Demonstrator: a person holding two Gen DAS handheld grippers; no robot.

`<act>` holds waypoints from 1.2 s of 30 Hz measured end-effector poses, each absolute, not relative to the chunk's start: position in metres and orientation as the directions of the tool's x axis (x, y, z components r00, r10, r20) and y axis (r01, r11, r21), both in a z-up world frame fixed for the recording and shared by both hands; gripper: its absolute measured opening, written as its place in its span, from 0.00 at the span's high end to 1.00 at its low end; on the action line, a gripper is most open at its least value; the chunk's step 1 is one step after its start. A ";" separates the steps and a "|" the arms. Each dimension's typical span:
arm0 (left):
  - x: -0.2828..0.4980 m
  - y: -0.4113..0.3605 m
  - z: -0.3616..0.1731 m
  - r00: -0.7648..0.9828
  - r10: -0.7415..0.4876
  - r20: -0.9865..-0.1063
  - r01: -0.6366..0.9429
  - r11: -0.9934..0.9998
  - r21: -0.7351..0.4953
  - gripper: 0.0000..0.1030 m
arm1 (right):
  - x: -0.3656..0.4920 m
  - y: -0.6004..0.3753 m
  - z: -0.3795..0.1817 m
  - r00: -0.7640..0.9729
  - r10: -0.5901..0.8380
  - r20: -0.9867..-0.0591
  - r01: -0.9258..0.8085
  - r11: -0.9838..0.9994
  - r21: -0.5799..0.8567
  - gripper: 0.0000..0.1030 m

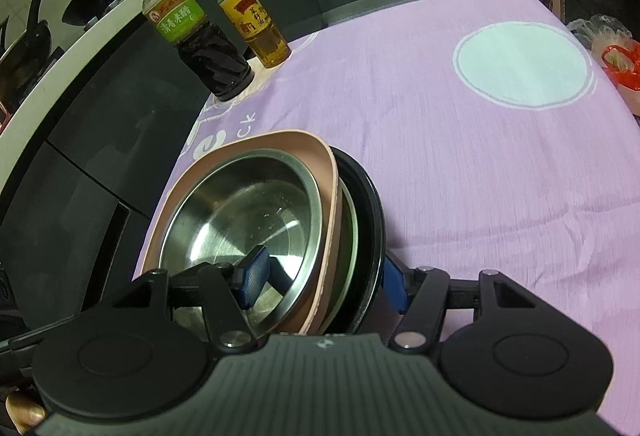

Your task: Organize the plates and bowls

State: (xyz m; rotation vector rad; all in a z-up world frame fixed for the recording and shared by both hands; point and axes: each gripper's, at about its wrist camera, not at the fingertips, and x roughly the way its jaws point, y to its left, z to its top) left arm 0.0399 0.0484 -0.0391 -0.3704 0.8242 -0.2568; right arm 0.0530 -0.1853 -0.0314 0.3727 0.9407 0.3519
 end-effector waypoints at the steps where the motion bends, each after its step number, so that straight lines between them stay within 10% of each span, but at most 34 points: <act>1: 0.041 0.048 -0.039 0.654 -0.362 -0.664 0.079 0.906 -0.416 0.53 | 0.055 -0.185 -0.031 0.543 0.447 -0.710 -0.128 0.880 0.457 0.44; 36: 0.183 0.043 -0.021 0.670 -0.360 -0.649 0.082 0.905 -0.417 0.54 | 0.167 -0.184 -0.008 0.585 0.410 -0.699 -0.090 0.890 0.446 0.44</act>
